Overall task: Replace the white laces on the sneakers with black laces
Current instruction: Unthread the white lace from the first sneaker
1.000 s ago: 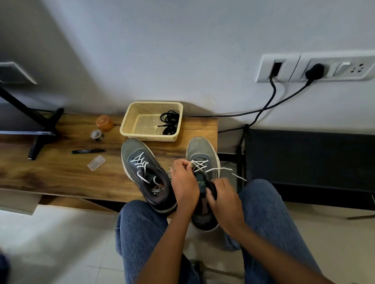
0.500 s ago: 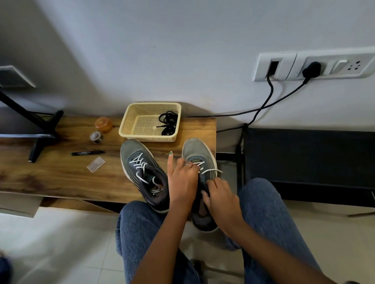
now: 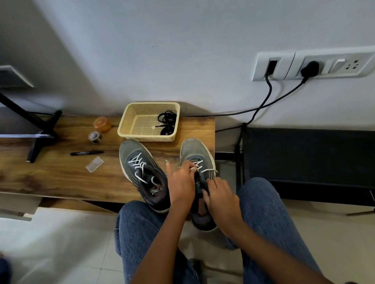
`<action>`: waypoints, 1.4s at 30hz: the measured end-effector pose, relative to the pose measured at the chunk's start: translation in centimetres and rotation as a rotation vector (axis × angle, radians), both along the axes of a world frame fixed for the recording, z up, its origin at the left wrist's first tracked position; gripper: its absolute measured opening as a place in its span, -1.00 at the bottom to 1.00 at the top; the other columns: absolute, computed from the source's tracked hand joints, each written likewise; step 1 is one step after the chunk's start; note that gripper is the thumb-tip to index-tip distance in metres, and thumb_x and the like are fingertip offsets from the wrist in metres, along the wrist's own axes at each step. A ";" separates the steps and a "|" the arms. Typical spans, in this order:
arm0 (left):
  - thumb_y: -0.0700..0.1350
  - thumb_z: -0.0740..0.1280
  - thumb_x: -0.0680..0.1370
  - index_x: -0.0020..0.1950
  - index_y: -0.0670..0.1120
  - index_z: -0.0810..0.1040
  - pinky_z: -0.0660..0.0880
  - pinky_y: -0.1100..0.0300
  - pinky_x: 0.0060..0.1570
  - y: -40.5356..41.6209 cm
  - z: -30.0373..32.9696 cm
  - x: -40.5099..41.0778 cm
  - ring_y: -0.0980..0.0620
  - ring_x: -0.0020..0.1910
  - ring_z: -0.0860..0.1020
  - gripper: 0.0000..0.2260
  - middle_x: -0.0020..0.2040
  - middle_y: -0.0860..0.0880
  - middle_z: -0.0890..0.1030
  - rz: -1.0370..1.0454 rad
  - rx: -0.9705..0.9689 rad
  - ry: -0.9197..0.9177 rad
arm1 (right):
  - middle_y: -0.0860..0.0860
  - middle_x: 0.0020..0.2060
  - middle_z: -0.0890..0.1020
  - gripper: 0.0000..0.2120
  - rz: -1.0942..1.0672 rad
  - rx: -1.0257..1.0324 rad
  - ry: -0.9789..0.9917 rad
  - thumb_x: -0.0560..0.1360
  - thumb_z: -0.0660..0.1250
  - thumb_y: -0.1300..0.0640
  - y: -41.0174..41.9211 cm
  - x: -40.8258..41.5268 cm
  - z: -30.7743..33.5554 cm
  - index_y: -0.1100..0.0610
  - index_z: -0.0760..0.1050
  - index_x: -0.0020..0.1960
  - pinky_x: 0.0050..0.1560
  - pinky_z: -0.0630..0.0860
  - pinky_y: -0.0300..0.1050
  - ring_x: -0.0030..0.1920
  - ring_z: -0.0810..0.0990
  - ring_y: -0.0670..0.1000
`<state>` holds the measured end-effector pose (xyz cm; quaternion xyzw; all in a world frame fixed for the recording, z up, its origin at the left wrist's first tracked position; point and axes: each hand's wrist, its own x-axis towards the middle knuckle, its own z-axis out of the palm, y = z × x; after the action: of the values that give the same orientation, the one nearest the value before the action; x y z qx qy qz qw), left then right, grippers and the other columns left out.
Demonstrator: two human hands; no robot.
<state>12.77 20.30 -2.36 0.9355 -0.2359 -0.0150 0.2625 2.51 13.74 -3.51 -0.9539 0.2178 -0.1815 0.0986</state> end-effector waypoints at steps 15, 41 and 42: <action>-0.16 0.26 0.57 -0.03 -0.03 0.51 0.53 -0.02 -0.05 -0.2 2.1 0.5 0.00 -0.13 0.57 -0.94 -0.19 0.04 0.59 0.326 -0.432 0.343 | 0.03 -0.14 0.59 -0.73 -0.028 0.206 -0.145 0.38 0.49 0.18 -0.1 -0.3 -0.5 0.15 0.58 0.06 -0.46 0.54 -0.08 -0.17 0.61 0.06; -0.01 0.19 0.63 0.13 -0.01 0.58 0.03 -0.29 0.40 -0.9 3.4 0.9 -0.06 0.25 0.40 -0.79 0.14 0.00 0.57 -0.081 0.453 -0.043 | -0.01 -0.11 0.55 -0.92 -0.165 0.544 -0.082 0.49 0.36 0.14 -0.8 0.6 2.1 0.13 0.52 -0.06 -0.26 0.33 -0.20 -0.16 0.52 -0.03; -0.02 0.18 0.63 0.13 -0.02 0.56 0.08 -0.27 0.39 -0.8 3.2 0.8 -0.06 0.23 0.43 -0.80 0.13 -0.01 0.57 -0.052 0.421 -0.029 | -0.01 -0.11 0.55 -0.93 -0.166 0.549 -0.082 0.49 0.36 0.14 -0.9 0.6 2.1 0.13 0.52 -0.06 -0.27 0.33 -0.19 -0.17 0.52 -0.03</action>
<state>13.60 19.53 0.83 0.9634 -0.2554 -0.0572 0.0576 3.07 12.87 -1.39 -0.8622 0.3321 -0.1616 0.3466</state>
